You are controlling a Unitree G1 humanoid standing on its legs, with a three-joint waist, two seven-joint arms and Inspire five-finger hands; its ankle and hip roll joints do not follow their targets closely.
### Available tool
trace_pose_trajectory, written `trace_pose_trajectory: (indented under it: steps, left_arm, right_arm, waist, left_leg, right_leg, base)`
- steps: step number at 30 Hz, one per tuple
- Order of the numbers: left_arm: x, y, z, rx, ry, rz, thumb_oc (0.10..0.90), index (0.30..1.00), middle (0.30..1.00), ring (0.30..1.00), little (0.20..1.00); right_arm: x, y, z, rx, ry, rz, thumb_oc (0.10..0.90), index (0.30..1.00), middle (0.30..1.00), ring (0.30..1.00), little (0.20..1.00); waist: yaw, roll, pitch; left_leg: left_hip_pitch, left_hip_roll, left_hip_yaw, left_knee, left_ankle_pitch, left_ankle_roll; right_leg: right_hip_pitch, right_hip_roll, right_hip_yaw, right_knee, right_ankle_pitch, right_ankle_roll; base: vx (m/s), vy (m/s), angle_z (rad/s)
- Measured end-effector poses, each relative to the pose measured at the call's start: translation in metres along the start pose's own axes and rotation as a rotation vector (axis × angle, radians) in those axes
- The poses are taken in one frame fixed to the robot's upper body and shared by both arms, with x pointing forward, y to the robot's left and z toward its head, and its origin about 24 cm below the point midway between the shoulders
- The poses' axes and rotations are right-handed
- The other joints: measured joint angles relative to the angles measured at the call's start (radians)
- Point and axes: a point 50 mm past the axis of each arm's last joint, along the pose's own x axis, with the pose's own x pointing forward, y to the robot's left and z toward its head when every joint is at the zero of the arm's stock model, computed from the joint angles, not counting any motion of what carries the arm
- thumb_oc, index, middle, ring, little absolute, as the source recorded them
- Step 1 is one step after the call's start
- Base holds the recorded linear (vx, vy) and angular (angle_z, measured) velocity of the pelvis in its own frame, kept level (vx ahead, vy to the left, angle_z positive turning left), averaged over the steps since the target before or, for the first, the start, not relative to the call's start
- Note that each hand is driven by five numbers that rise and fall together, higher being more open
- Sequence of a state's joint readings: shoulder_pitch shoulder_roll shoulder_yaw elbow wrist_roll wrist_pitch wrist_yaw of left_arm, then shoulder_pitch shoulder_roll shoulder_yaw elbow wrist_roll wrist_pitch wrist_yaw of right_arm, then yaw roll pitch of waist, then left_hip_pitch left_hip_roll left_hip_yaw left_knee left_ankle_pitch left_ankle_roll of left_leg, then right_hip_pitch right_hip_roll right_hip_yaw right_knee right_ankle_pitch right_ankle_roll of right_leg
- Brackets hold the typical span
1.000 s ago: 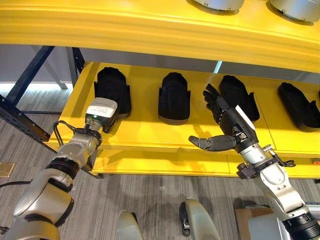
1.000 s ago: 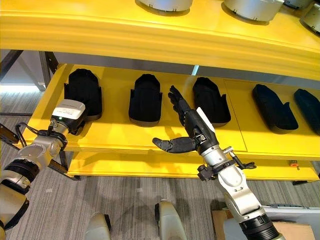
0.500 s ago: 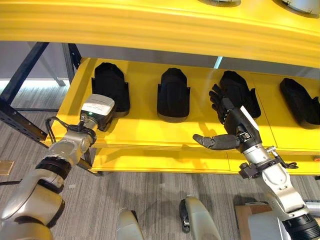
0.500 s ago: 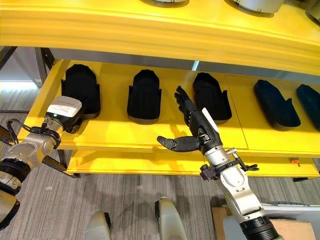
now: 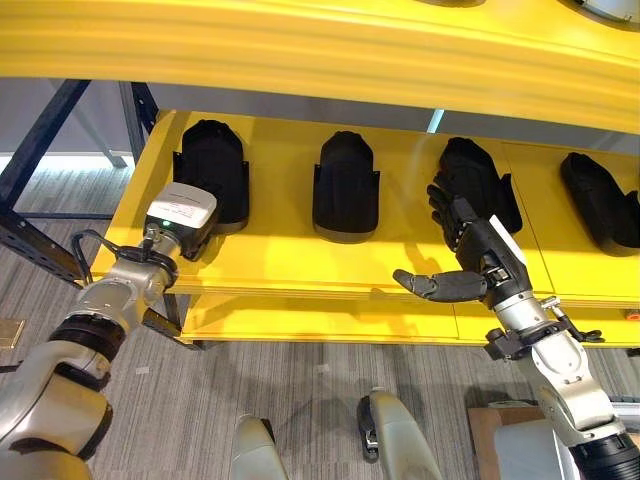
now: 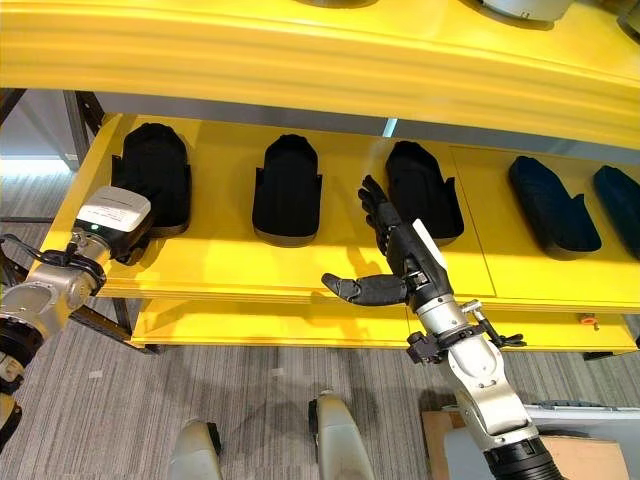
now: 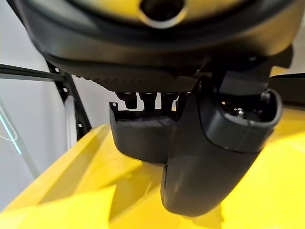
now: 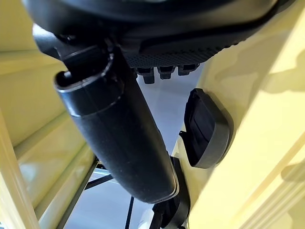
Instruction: Move parts from the plastic box to the shelf.
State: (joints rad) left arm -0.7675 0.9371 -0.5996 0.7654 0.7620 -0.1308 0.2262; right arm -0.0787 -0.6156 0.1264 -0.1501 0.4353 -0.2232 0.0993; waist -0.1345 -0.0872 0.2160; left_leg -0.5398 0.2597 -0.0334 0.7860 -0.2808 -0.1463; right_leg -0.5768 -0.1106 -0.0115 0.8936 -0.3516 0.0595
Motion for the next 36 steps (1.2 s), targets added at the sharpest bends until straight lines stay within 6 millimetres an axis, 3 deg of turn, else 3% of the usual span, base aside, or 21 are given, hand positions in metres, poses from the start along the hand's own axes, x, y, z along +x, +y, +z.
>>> trace_pose_trajectory:
  steps: [13, 36]
  left_arm:
    - [-0.007, 0.006, -0.024, 0.086, 0.046, -0.024, 0.9, 1.0, 1.0, 1.0, 1.0]
    - [-0.006, 0.01, -0.018, 0.105, 0.014, -0.008, 0.9, 1.0, 1.0, 1.0, 1.0]
  right_arm:
    - [0.0, 0.0, 0.0, 0.002, -0.001, -0.002, 0.9, 1.0, 1.0, 1.0, 1.0]
    - [-0.006, -0.006, -0.002, -0.001, 0.015, -0.03, 0.9, 1.0, 1.0, 1.0, 1.0]
  waist:
    - [0.004, 0.0, 0.001]
    - [0.011, 0.0, 0.001]
  left_leg:
    - [0.0, 0.0, 0.001, 0.0, 0.0, 0.0]
    - [-0.002, 0.0, 0.001, 0.002, 0.0, 0.0]
  right_leg:
    - [0.0, 0.0, 0.0, 0.0, 0.0, 0.0]
    - [-0.003, 0.0, 0.001, 0.002, -0.001, 0.0]
  base:
    - [0.0, 0.0, 0.0]
    - [0.0, 0.0, 0.0]
